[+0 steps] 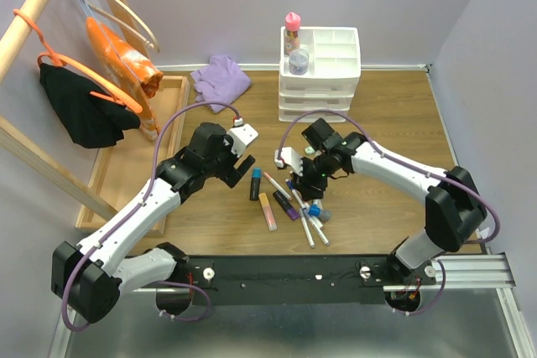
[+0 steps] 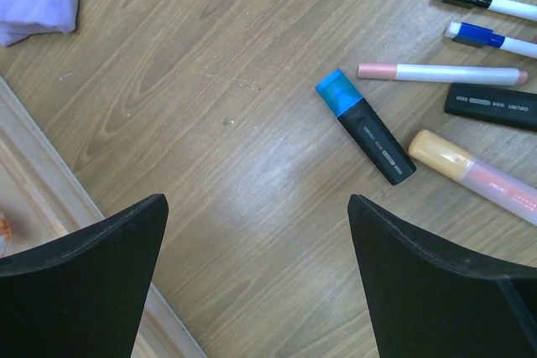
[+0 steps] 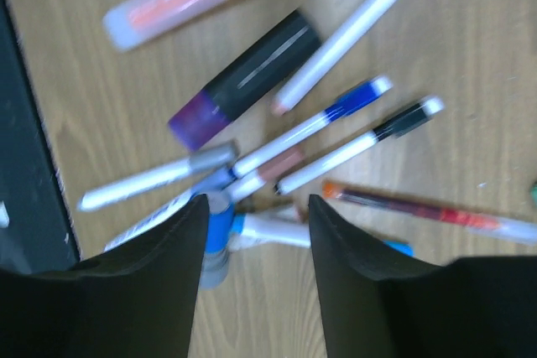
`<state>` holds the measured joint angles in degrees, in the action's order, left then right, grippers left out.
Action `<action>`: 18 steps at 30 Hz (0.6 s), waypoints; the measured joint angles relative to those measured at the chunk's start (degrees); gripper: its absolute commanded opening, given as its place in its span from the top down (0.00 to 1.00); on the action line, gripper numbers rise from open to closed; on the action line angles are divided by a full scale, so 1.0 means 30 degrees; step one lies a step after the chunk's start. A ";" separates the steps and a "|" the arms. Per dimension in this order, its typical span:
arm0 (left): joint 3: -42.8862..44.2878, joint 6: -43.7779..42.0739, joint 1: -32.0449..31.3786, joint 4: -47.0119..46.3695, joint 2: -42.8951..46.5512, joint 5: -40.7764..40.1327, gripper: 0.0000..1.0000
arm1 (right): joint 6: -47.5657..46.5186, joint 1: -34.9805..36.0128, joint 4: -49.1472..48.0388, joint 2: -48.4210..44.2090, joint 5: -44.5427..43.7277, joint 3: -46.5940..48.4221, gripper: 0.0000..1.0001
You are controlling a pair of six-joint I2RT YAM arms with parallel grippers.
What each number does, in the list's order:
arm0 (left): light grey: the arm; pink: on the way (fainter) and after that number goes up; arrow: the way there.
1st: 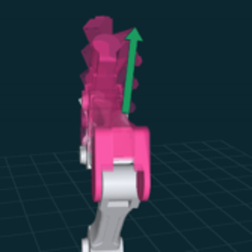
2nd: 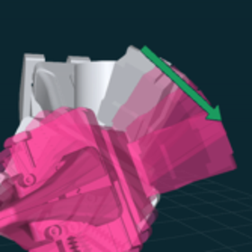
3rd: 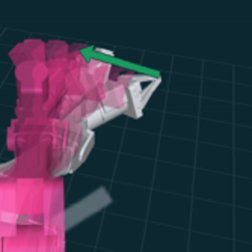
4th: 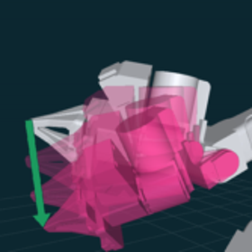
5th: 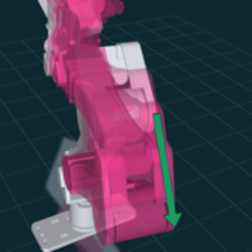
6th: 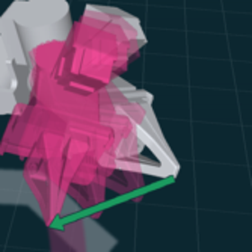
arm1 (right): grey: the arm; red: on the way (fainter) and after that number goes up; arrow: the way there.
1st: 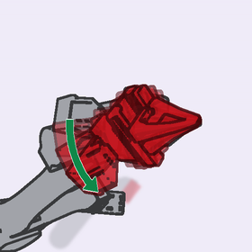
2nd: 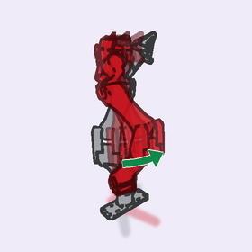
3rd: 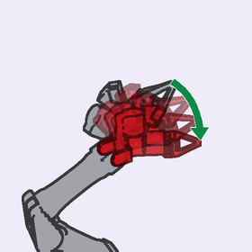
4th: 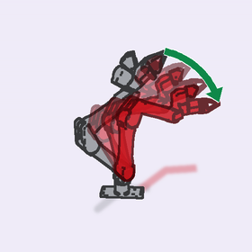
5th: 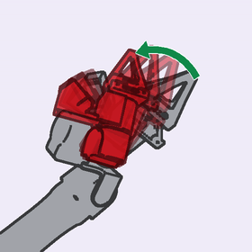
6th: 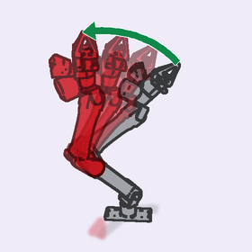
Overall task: Sort the stationery into containers
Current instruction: Pick up the pen from the center of the board.
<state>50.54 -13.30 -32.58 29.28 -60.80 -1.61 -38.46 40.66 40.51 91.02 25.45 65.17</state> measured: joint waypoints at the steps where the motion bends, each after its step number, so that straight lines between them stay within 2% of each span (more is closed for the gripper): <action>1: 0.0000 -0.0022 0.0007 -0.0036 0.0000 -0.0066 0.03 | -0.0248 0.0000 0.0423 -0.0255 0.0109 -0.0211 0.34; 7: 0.0000 -0.0051 0.0124 -0.0306 -0.0095 -0.0197 0.02 | -0.1457 0.0000 0.2084 -0.1756 0.0612 -0.1661 0.34; 18: 0.0000 -0.0044 0.0124 -0.0328 -0.0277 -0.0197 0.02 | -0.1865 0.0146 0.1734 -0.0954 0.0372 -0.1960 0.36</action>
<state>50.54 -13.43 -32.21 28.29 -61.63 -2.20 -44.05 41.10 45.71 88.16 26.57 59.29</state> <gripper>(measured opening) 0.974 0.646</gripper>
